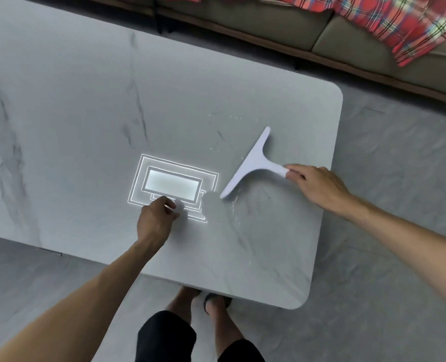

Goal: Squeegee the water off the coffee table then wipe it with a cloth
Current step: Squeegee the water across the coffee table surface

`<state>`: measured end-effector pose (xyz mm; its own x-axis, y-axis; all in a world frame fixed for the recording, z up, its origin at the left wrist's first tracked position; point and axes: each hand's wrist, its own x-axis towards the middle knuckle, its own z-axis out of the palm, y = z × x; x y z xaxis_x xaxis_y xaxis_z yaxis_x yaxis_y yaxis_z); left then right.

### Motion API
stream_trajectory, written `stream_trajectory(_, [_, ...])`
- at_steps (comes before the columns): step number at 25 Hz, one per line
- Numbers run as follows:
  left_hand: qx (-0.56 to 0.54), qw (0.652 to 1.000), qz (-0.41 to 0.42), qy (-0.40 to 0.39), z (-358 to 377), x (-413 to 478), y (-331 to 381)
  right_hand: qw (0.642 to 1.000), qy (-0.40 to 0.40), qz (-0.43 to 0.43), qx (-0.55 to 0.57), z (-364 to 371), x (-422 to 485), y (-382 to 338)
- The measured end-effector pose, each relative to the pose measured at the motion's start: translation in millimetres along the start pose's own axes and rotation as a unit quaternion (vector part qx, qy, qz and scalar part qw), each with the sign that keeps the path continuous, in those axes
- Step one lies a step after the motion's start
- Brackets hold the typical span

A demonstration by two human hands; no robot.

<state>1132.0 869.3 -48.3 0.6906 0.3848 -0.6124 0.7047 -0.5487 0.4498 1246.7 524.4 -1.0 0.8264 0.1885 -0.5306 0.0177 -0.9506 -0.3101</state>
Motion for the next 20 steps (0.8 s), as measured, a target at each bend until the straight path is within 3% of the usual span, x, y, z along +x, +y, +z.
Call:
stream_trajectory(5, [0.077, 0.992, 0.094, 0.046, -7, 55, 37, 0.986, 0.047, 0.066, 0.149, -47, 97, -57])
stream_trajectory(11, [0.213, 0.967, 0.139, -0.023, 13, 127, 67, 0.965, 0.096, 0.108, 0.218, -79, 248, -145])
stream_trajectory(15, [0.25, 0.957, 0.124, -0.077, 21, 144, 67, 0.986, 0.089, 0.07, 0.124, -67, 293, -165])
stream_trajectory(20, [0.273, 0.948, 0.105, -0.126, 16, 149, 74, 0.994, 0.092, -0.033, -0.038, -44, 239, -103])
